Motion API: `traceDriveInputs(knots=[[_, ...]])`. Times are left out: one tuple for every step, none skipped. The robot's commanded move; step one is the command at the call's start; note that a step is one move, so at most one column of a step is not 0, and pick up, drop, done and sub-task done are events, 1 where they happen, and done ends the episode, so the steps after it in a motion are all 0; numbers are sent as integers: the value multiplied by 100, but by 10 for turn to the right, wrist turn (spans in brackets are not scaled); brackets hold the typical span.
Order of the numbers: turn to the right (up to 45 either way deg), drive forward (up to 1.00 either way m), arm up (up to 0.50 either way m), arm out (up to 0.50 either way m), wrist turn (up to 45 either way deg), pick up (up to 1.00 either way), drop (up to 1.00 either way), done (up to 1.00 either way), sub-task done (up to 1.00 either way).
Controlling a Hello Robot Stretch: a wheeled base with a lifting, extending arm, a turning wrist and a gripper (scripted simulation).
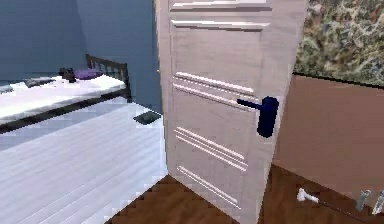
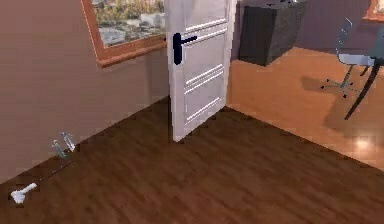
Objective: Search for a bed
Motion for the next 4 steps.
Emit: traceDriveInputs(knots=[[-450, 0, 0, 0, 0, 0, 0, 0, 0], [-120, 0, 0, 0, 0, 0, 0, 0, 0], [0, 100, 0, 0, 0, 0, 0, 0, 0], [-30, 0, 0, 0, 0, 0, 0, 0, 0]])
